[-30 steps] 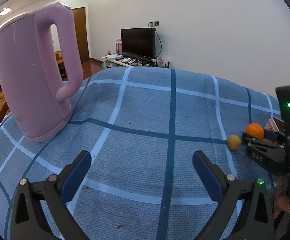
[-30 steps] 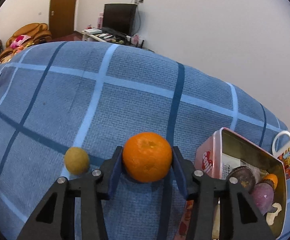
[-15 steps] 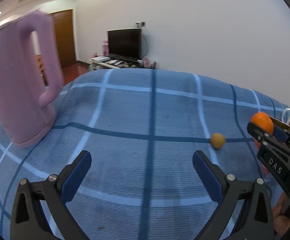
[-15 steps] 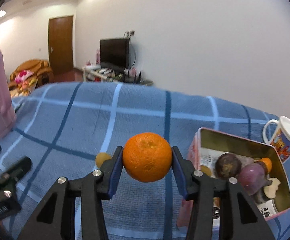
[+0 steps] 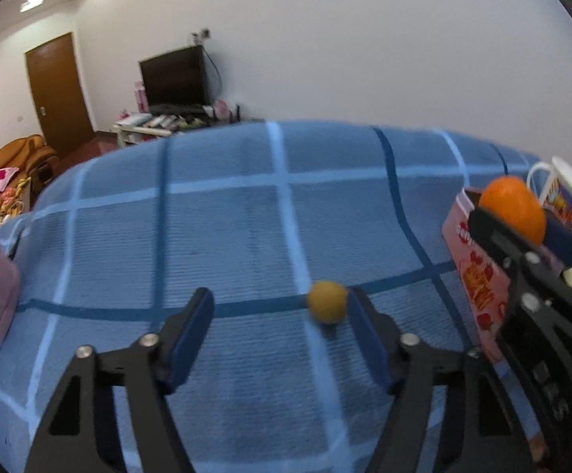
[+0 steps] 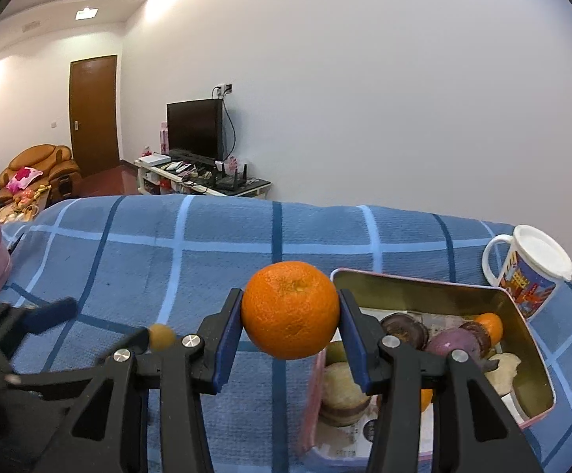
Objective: Organize fruits
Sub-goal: 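Grasp the orange with the right tool while the left tool grasps the small round tan fruit, then carry the orange and small round tan fruit toward the pink tin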
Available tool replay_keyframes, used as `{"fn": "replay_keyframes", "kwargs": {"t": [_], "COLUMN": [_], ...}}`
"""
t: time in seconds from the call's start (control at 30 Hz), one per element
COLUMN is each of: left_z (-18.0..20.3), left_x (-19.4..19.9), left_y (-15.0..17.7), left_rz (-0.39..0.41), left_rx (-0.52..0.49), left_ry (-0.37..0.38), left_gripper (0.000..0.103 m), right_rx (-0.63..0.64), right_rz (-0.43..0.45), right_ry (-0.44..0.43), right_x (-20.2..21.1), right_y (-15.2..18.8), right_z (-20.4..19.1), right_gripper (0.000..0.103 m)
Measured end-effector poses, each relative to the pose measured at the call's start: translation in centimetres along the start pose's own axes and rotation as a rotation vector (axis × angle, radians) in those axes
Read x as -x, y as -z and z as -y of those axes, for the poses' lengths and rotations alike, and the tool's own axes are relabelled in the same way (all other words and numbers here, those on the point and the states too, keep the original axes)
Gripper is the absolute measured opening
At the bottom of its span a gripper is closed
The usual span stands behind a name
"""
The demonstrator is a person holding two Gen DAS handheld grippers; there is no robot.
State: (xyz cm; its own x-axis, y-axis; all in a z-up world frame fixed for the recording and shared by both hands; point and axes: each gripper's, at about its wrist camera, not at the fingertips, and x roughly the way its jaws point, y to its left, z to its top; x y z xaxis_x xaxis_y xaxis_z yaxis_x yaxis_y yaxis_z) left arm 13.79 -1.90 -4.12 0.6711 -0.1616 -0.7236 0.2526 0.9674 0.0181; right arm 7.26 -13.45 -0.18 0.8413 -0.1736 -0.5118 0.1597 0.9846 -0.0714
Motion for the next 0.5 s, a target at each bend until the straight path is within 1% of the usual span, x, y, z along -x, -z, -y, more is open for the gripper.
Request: {"fn": "replay_keyframes", "kwargs": {"t": [0.03,0.13,0.2,0.23,0.27,0.4,0.47,0.5], "left_z": [0.3,0.7,1.1,1.2,1.0,-1.1,-2.3,-2.9], "left_x": [-0.4,-1.4,-1.8,-2.2,-2.5,-2.3,-1.8,-1.3], "left_y": [-0.3,-1.1,-1.3,-1.2,-1.1,-0.9,-0.7,-0.7], "left_rz": [-0.012,-0.032,-0.048,-0.074,-0.097,-0.096,-0.077,-0.052], "left_rx": [0.001,0.011,-0.001,-0.008,-0.001,0.093,0.149,0.169], "left_ry": [0.005,0.016,0.018,0.018,0.031,0.125,0.143,0.139], "left_gripper": [0.061,0.058,0.043,0.029,0.029,0.029,0.029,0.029], "right_rx": [-0.004,-0.024,-0.033,-0.036,-0.04,-0.048,-0.049,-0.051], "right_rz": [-0.004,-0.014,-0.02,-0.024,-0.026,-0.02,-0.015,-0.011], "right_ry": [-0.002,-0.006,-0.007,-0.009,-0.013,-0.013,-0.017,-0.025], "right_x": [-0.1,-0.3,-0.5,-0.6,-0.6,-0.6,-0.5,-0.4], "right_y": [0.0,-0.2,-0.3,-0.3,-0.3,-0.4,-0.3,-0.3], "right_z": [0.1,0.8,1.0,1.1,1.2,1.3,1.3,1.2], "right_gripper": [0.049,0.049,0.049,0.049,0.049,0.049,0.049,0.049]}}
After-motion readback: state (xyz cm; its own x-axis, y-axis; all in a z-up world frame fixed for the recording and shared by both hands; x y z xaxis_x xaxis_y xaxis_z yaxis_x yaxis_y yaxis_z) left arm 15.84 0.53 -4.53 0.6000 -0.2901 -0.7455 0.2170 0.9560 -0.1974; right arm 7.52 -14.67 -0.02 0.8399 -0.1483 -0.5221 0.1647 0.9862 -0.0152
